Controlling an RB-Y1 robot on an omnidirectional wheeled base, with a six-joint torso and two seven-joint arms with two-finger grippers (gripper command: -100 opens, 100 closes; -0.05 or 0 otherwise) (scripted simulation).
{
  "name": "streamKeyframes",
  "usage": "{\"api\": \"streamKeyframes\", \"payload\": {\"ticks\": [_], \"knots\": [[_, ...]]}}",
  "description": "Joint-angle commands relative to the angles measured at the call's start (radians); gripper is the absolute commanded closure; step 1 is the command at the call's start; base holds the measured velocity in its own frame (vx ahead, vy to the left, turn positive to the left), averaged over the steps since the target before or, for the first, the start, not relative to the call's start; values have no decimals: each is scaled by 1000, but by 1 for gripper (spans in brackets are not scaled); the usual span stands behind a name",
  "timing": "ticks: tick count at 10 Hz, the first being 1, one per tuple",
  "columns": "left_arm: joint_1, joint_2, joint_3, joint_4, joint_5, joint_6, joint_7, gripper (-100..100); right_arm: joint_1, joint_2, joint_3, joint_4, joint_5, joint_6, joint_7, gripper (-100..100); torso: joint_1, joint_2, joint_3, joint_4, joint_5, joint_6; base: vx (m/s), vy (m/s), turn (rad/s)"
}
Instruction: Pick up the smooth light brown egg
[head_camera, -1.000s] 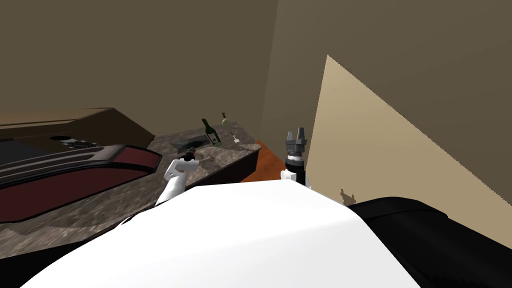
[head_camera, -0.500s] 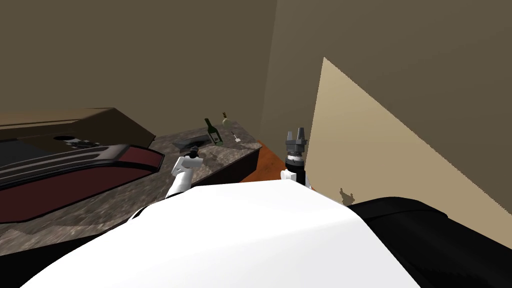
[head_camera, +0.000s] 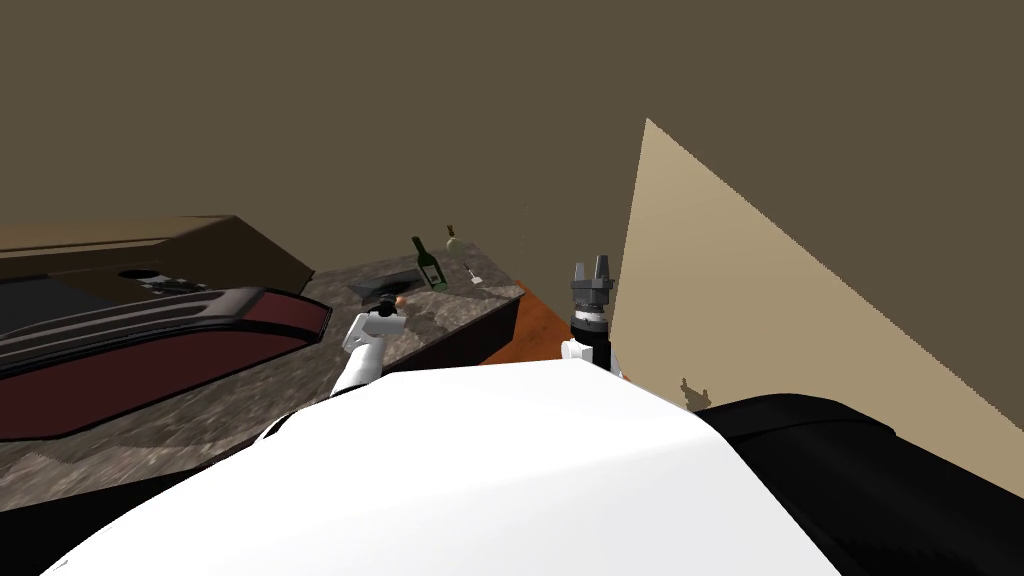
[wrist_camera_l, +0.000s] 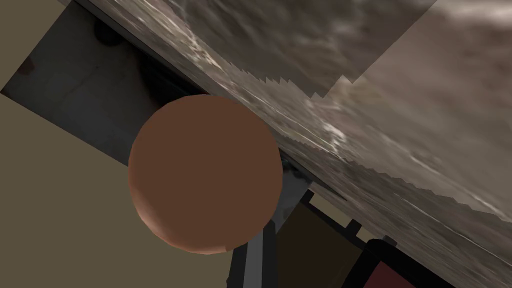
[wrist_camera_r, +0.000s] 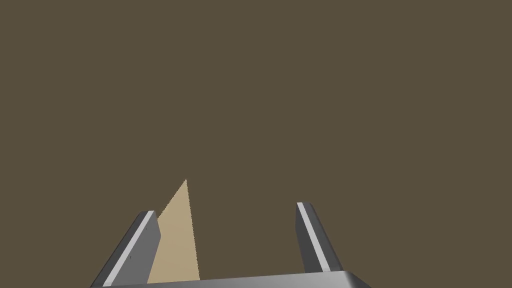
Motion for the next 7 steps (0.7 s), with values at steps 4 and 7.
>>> {"api": "streamKeyframes", "payload": {"ticks": [4,7], "knots": [[12,54,42,-32,-8,25,-16,-100,0,0,0,0,0,0,0,0,4,5,3,1,1,-1,-54,30,71],[47,99,86,-48,-16,62,-37,-100,0,0,0,0,0,0,0,0,3,5,3,1,1,-1,-73,36,107]]}}
